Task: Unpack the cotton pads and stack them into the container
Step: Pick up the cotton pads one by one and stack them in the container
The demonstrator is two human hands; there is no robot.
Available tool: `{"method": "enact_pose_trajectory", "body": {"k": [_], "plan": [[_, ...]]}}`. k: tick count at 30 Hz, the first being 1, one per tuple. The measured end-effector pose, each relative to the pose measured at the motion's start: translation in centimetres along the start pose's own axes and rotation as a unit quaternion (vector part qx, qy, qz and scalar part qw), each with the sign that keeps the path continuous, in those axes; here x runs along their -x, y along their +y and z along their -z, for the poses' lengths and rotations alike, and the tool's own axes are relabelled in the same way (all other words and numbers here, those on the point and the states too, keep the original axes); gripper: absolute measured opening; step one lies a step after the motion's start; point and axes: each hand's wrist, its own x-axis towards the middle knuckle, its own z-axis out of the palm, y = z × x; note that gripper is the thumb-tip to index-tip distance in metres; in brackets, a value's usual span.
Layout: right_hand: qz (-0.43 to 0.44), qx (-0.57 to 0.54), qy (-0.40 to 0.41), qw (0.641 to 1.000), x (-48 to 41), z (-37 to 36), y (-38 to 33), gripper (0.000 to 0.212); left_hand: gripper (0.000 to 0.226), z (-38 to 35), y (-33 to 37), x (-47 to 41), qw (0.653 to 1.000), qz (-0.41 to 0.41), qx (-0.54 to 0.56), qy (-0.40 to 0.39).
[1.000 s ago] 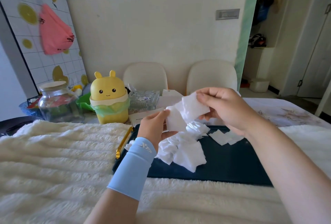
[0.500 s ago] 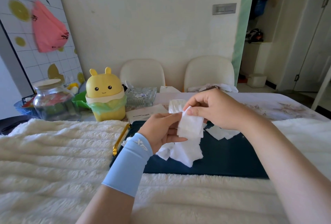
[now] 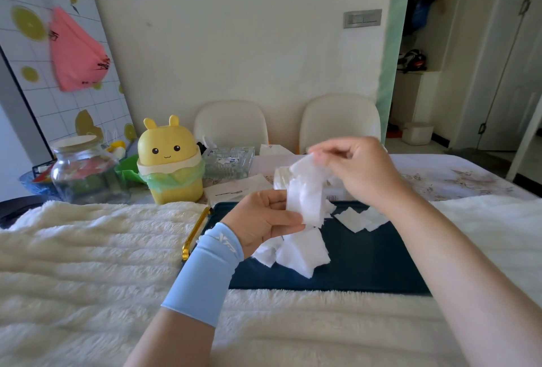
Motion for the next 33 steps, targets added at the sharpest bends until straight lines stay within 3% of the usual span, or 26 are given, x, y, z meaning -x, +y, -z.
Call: {"method": "enact_pose_trajectory", "body": {"k": [2,6,8,16,20,22,25,28,31,33], "plan": [[-0.003,-0.039,0.022,0.999,-0.2,1.2,-0.5,0.014,0.036,0.0,0.0,0.0,1.0,0.002,-0.005,0.012],[-0.051,-0.057,-0.145,0.986,0.3,2.2,-1.7,0.013,0.039,-0.3,-0.1,0.0,0.999,0.0,-0.027,0.027],[-0.055,-0.033,-0.178,0.982,0.6,1.4,-1.7,0.015,0.04,-0.5,-0.1,0.0,0.998,-0.003,-0.051,0.024],[0.005,0.093,-0.158,0.983,0.5,-0.4,-0.3,0.024,0.042,-0.4,0.1,0.2,0.995,-0.023,-0.101,-0.008],[0.019,0.132,-0.129,0.983,0.3,-0.5,0.3,0.033,0.039,-0.1,0.7,0.4,0.997,0.001,0.055,-0.058],[-0.001,0.115,-0.13,0.985,0.3,-0.6,0.7,0.036,0.032,-0.1,0.8,0.5,0.997,-0.01,0.057,-0.057],[-0.011,0.095,-0.099,0.99,0.4,-1.4,1.0,0.035,0.024,0.2,0.3,0.1,0.999,-0.034,-0.023,0.018],[0.009,0.143,-0.076,0.987,0.4,-1.4,0.9,0.017,0.023,1.2,0.3,-0.3,0.991,-0.045,0.012,0.127],[-0.029,0.175,-0.207,0.962,0.8,-0.6,0.0,0.013,0.016,2.4,0.6,-0.4,0.974,-0.062,0.052,0.211],[-0.075,0.217,-0.329,0.916,1.4,-1.0,-0.6,0.029,0.016,2.8,0.6,-0.4,0.968,-0.068,0.057,0.236]]}}
